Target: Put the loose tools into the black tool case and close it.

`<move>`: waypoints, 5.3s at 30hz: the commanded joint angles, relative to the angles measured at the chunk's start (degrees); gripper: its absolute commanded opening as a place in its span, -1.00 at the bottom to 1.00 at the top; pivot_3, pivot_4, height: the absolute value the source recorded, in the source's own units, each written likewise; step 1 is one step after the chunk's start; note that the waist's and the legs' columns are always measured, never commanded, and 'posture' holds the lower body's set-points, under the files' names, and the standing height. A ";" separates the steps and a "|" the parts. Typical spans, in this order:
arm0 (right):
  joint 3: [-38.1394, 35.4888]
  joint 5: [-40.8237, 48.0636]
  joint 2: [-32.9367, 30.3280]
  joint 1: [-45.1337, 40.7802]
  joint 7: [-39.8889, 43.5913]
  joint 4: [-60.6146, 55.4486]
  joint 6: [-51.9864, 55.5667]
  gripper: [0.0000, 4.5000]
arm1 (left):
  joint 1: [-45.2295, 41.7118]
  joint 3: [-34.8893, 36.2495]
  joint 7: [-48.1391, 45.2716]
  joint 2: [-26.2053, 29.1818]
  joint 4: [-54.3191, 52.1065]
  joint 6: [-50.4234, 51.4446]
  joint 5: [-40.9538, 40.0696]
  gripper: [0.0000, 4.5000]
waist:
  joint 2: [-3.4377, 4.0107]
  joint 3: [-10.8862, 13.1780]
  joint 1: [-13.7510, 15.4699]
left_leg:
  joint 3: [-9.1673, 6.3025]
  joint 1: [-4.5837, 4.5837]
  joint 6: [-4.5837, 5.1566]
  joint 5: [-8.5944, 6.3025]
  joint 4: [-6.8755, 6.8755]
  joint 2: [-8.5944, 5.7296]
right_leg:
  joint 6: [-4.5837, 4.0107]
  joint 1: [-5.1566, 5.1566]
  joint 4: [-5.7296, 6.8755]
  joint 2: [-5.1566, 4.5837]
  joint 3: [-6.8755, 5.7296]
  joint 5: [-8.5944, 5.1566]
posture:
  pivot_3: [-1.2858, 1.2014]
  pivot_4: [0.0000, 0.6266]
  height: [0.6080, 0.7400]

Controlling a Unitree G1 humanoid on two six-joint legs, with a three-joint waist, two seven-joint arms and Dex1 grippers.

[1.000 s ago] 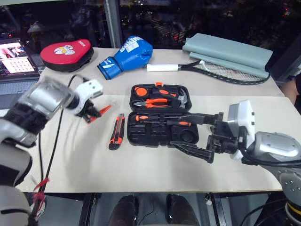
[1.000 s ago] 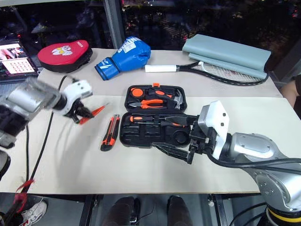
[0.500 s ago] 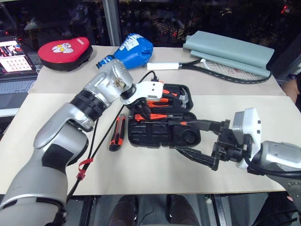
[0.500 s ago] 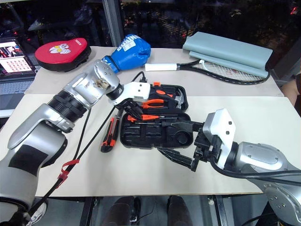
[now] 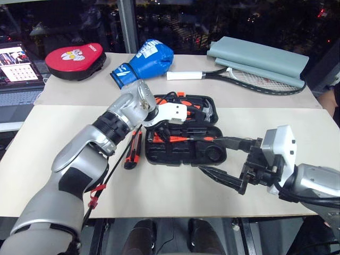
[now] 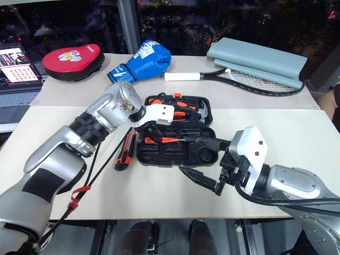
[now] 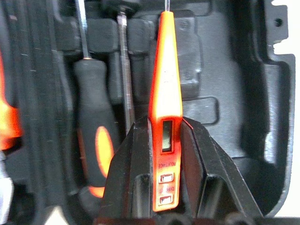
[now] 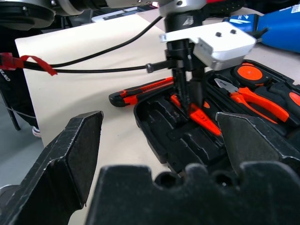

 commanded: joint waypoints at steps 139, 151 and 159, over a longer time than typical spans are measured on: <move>-1.89 1.74 -0.30 1.51 -2.96 2.96 -1.21 1.00 | 19.41 34.92 0.20 -5.02 11.64 -35.46 -13.06 -0.99 | 0.01 -0.06 0.35 | 0.03 0.35 -0.01 0.01 0.08 0.02 | -0.04 0.32 0.02 -0.02 0.01 0.13 | 0.03 -0.52 0.94; -2.37 2.52 -0.29 1.60 -3.50 2.55 -1.13 1.00 | 19.00 30.95 7.08 -5.56 21.92 -45.08 -5.31 -0.99 | 0.00 -0.06 0.36 | 0.03 0.40 -0.01 0.01 0.08 0.03 | -0.04 0.36 0.00 -0.01 0.01 0.13 | 0.03 -0.52 0.94; -2.41 3.09 -0.31 1.64 -3.93 2.26 -1.16 1.00 | 19.00 30.46 9.26 -6.31 27.17 -47.74 -3.58 -0.99 | 0.00 -0.12 0.32 | 0.04 0.62 -0.02 0.01 0.08 0.06 | -0.05 0.54 0.03 0.00 0.02 0.13 | 0.03 -0.52 0.94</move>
